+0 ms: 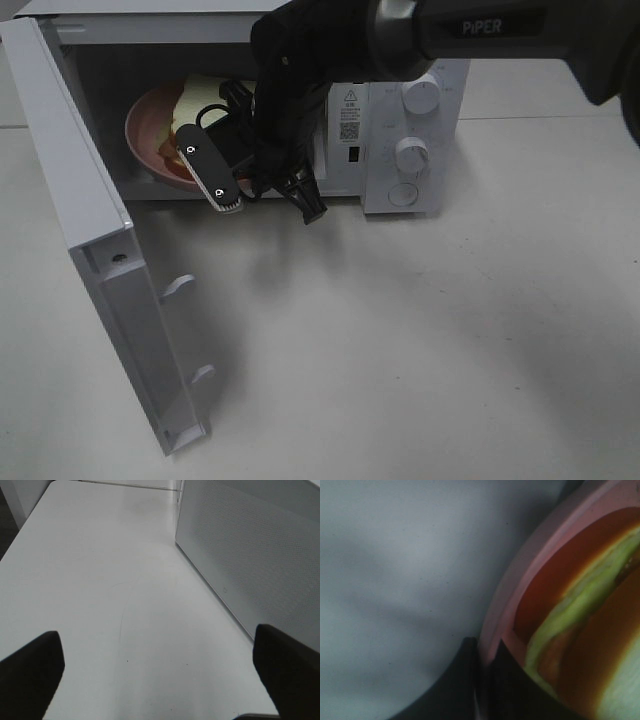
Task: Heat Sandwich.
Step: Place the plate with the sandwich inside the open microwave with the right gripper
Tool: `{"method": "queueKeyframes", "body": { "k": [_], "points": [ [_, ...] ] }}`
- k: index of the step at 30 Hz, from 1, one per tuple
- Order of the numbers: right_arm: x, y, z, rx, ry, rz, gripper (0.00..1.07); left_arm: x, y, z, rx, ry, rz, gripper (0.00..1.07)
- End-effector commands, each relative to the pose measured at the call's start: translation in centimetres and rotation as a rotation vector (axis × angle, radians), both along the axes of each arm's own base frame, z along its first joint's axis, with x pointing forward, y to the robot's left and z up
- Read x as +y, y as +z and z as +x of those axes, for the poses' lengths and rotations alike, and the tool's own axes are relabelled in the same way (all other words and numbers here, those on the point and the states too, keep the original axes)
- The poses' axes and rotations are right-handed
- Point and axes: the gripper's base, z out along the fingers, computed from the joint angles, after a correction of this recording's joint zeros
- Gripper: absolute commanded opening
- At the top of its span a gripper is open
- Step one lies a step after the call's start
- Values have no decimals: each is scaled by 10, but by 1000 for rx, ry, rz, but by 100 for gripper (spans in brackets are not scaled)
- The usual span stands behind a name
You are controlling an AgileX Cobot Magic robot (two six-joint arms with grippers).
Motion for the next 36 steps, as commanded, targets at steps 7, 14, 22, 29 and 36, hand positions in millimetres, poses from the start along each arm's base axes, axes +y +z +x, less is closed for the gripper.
{"method": "queueKeyframes", "body": {
  "k": [7, 14, 22, 29, 36],
  "points": [
    [2, 18, 26, -80, -23, 53, 0, 0, 0, -2, -27, 5, -6, 97],
    [-3, 14, 35, -86, -41, 61, 0, 0, 0, -2, -27, 3, -5, 97],
    [-9, 6, 44, -78, -65, 86, 0, 0, 0, -2, -27, 3, -5, 97],
    [-7, -5, 44, -57, -72, 100, 0, 0, 0, -2, -27, 3, -5, 97],
    [-6, -10, 45, -53, -76, 113, 0, 0, 0, -2, -27, 3, -5, 97]
  ]
}}
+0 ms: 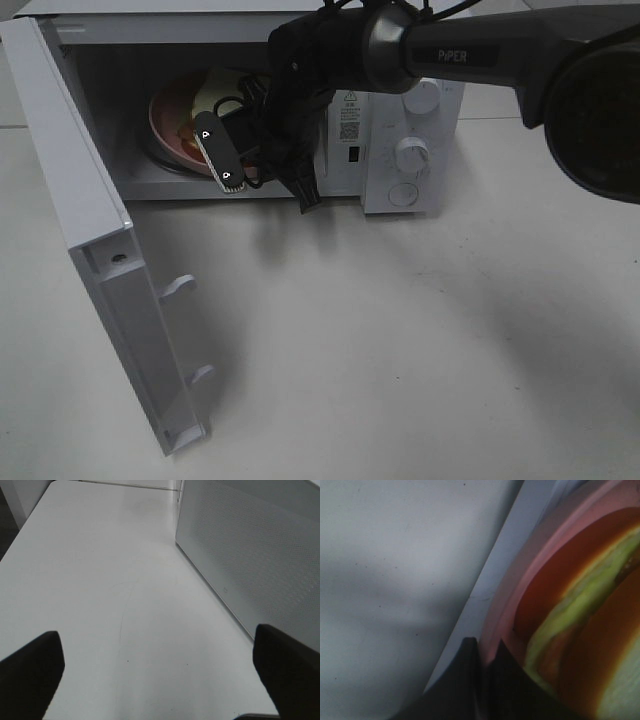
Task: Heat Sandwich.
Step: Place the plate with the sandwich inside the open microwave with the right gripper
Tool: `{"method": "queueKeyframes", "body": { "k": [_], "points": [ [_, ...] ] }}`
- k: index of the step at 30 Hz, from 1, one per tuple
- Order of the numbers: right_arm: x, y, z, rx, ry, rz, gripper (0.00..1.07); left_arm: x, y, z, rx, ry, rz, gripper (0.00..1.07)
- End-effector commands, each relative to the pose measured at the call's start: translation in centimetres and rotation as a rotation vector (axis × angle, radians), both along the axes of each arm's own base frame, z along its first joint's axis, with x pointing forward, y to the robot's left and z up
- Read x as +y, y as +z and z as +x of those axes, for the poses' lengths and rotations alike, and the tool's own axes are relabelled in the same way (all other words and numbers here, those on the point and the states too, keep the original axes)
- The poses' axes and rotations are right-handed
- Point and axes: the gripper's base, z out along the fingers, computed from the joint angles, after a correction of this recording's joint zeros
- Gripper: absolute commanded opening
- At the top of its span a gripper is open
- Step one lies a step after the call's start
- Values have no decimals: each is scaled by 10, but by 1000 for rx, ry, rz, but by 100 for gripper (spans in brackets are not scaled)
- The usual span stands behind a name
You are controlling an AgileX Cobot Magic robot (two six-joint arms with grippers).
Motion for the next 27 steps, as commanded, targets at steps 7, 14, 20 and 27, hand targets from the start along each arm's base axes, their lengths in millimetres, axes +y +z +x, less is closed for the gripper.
{"method": "queueKeyframes", "body": {
  "k": [7, 14, 20, 27],
  "points": [
    [2, 10, 5, -60, 6, 36, 0, 0, 0, -2, -27, 2, -5, 97],
    [2, 1, 6, -40, -18, 40, 0, 0, 0, -2, -27, 2, -5, 97],
    [3, 1, 7, -54, -36, 65, 0, 0, 0, -2, -27, 2, -5, 97],
    [4, 1, 8, -50, -88, 102, 5, 0, 0, -2, -27, 2, -5, 97]
  ]
}}
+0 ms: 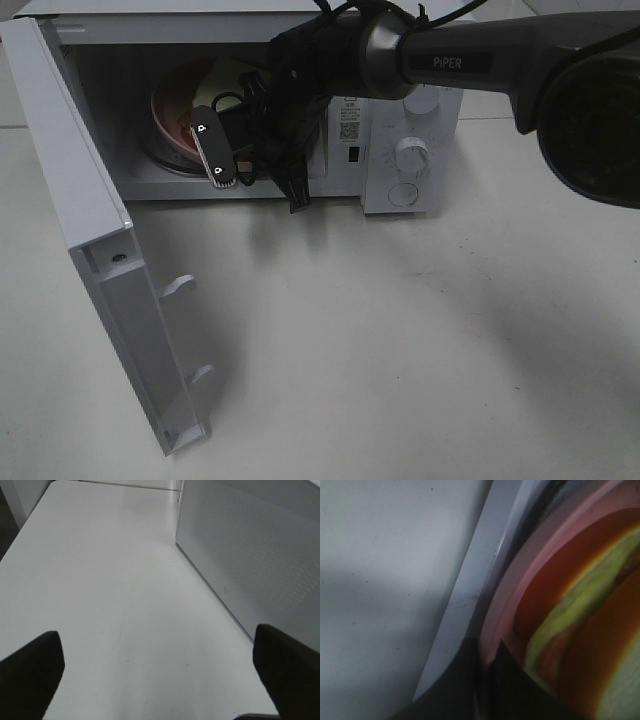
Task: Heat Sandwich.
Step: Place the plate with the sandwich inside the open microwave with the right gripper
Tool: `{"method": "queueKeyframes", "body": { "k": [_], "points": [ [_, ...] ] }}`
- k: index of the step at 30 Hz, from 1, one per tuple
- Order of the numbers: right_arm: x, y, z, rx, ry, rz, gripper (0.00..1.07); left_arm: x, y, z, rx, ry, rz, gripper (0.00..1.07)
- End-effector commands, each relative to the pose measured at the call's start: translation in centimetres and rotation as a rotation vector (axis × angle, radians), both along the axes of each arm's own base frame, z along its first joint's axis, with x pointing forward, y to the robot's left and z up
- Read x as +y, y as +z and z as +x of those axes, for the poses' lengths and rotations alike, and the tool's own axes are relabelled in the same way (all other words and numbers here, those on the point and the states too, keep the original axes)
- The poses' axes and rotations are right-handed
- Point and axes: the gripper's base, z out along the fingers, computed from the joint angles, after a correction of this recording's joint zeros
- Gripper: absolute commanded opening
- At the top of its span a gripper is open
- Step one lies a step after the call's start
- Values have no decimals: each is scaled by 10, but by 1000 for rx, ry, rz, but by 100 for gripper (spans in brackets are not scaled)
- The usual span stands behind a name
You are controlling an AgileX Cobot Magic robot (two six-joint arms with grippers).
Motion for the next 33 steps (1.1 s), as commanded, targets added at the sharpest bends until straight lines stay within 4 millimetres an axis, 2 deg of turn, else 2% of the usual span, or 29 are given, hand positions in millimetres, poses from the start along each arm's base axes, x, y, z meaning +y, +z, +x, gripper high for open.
{"method": "queueKeyframes", "body": {
  "k": [1, 2, 4, 6, 7, 8, 9, 13, 18, 22, 33],
  "points": [
    [1, 7, 4, -29, -29, 42, 10, 0, 0, -2, -27, 2, -5, 97],
    [1, 7, 4, -29, -29, 42, 10, 0, 0, -2, -27, 2, -5, 97],
    [1, 8, 4, -31, -37, 51, 16, 0, 0, -2, -27, 2, -5, 97],
    [1, 10, 4, -35, -55, 72, 31, 0, 0, -2, -27, 2, -5, 97],
    [1, 10, 4, -35, -55, 72, 31, 0, 0, -2, -27, 2, -5, 97],
    [2, 10, 5, -35, -63, 80, 36, 0, 0, -2, -27, 2, -5, 97],
    [2, 12, 5, -35, -75, 91, 47, 0, 0, -2, -27, 2, -5, 97],
    [1, 18, 4, -26, -120, 127, 60, 0, 0, -2, -27, 2, -5, 97],
    [-1, 29, 1, 9, -222, 185, 61, 0, 0, -2, -27, 2, -5, 97],
    [-4, 30, -4, 43, -257, 180, 61, 0, 0, -2, -27, 2, -5, 97],
    [-17, 33, -27, 93, -191, 69, 61, 0, 0, -2, -27, 2, -5, 97]
  ]
}}
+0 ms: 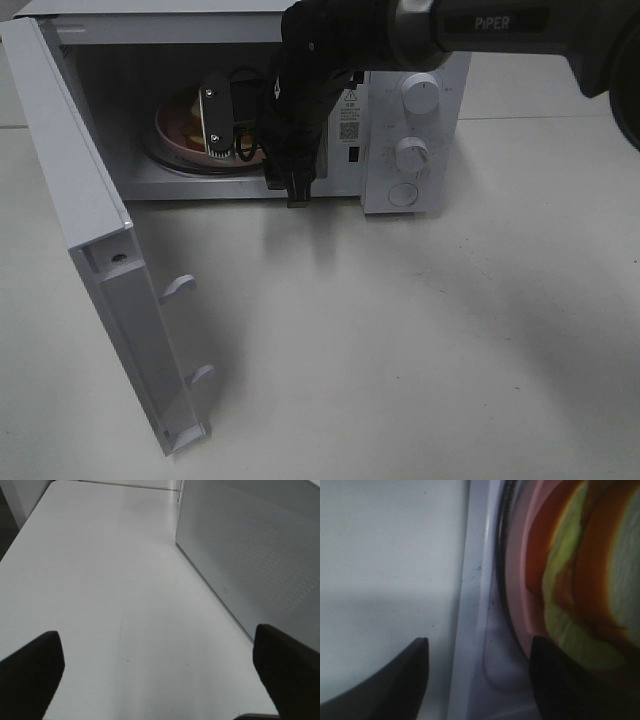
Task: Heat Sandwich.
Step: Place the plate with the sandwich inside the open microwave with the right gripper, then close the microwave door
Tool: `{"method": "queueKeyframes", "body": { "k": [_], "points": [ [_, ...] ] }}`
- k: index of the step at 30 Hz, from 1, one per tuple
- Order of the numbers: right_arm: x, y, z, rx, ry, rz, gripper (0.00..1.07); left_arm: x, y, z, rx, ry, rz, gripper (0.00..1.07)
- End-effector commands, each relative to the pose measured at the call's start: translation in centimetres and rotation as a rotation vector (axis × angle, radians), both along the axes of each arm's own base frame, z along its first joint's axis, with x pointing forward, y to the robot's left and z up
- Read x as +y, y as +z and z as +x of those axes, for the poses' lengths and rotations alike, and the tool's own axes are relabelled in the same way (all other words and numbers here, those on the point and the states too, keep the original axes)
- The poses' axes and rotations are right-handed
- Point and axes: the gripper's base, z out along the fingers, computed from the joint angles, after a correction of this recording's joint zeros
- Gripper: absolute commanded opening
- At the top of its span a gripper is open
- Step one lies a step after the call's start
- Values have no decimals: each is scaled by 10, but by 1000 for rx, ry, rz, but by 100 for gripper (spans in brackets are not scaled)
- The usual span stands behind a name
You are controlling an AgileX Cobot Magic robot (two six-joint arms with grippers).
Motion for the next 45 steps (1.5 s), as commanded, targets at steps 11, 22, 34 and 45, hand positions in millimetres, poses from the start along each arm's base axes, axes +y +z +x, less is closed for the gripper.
{"method": "queueKeyframes", "body": {
  "k": [11, 22, 34, 45],
  "points": [
    [-7, 27, -38, 44, 33, -31, 58, 0, 0, -2, -27, 2, -5, 97],
    [-18, 42, -78, 205, -155, -69, 52, 0, 0, -2, -27, 2, -5, 97],
    [-32, 61, -101, 368, -716, -13, 51, 0, 0, -2, -27, 2, -5, 97],
    [-59, 108, -120, 397, -1066, 71, 51, 0, 0, -2, -27, 2, -5, 97]
  ]
}}
